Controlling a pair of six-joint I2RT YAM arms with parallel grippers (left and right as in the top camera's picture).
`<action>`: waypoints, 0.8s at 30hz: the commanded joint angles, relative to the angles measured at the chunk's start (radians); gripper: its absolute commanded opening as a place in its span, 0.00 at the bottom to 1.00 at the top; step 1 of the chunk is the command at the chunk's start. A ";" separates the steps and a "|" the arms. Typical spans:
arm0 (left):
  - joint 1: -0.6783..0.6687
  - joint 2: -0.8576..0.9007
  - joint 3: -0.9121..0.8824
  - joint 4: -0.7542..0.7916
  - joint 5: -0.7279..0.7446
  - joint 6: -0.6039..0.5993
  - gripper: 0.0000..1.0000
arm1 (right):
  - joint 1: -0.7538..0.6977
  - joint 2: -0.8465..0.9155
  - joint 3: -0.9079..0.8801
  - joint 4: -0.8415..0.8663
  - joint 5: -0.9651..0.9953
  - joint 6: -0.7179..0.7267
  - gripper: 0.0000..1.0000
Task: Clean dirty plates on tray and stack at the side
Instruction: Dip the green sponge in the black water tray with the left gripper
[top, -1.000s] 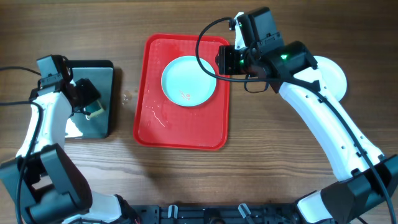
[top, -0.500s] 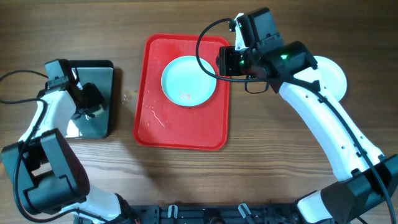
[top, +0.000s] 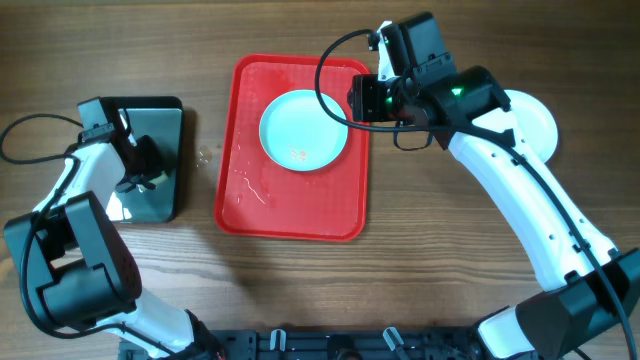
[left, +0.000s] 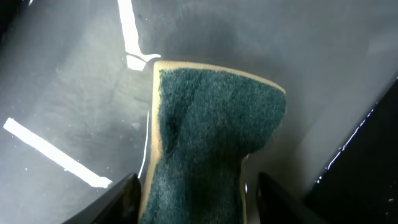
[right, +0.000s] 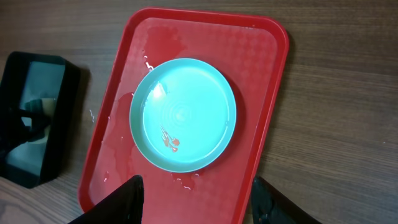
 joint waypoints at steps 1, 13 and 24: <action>0.000 0.006 -0.007 0.007 0.008 0.013 0.46 | -0.002 0.008 0.006 0.000 0.018 -0.013 0.56; 0.000 0.006 -0.007 0.010 0.008 0.012 0.17 | -0.002 0.008 0.006 0.000 0.018 -0.013 0.56; 0.000 0.006 -0.007 0.018 0.008 0.012 0.04 | -0.002 0.008 0.006 -0.001 0.018 -0.013 0.56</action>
